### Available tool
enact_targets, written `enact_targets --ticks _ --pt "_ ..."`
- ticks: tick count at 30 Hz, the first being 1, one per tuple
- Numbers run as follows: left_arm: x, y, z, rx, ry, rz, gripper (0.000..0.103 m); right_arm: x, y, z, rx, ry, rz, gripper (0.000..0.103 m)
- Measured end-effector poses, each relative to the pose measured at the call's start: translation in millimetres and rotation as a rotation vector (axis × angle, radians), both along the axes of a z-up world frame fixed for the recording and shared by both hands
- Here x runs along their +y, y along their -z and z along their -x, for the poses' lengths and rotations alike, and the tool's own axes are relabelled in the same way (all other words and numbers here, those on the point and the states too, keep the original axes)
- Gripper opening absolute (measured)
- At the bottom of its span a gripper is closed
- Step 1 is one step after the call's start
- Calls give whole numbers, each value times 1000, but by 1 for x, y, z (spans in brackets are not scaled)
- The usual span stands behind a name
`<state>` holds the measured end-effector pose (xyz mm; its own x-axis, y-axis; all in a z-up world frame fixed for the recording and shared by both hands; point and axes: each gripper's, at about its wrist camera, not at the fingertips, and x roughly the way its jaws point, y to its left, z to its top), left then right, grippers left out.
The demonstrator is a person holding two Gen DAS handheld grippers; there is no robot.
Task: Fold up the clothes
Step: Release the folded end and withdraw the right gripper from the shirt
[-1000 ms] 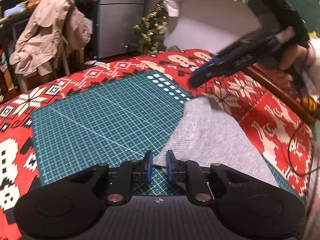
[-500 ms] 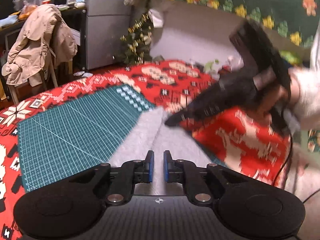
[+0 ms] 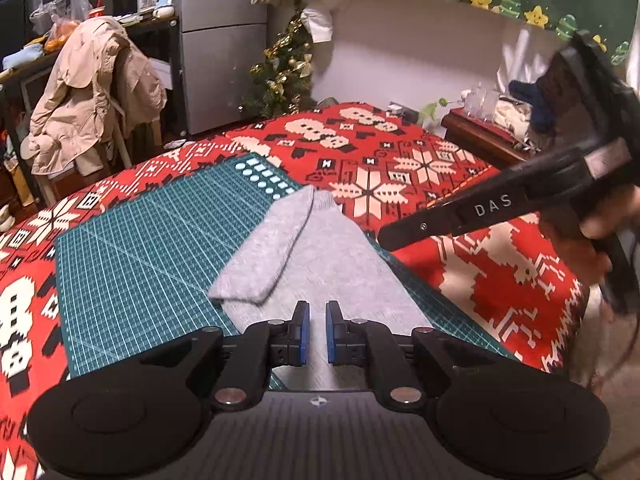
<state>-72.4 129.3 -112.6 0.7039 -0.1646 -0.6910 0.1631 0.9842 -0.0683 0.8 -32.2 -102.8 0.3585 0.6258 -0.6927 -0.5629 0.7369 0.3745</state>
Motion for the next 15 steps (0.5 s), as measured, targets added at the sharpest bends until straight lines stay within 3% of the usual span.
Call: enact_targets --ticks 2,5,7,9,10,13,15 --pt "4 3 1 22 -54 43 8 -9 9 5 42 86 -84 27" --pt "14 7 1 54 -160 103 11 -15 22 -2 62 187 -139 34" --pt "20 9 3 66 -222 138 23 -19 29 -8 99 217 -206 34" --pt "26 11 4 79 -270 168 25 -17 34 -11 128 213 -259 28" --pt "28 13 4 85 -285 179 25 -14 36 -11 130 212 -260 10" --pt "34 18 5 104 -330 213 25 -9 32 -11 116 207 -275 8" --pt "31 18 4 105 -329 194 25 -7 28 -13 97 197 -298 8"
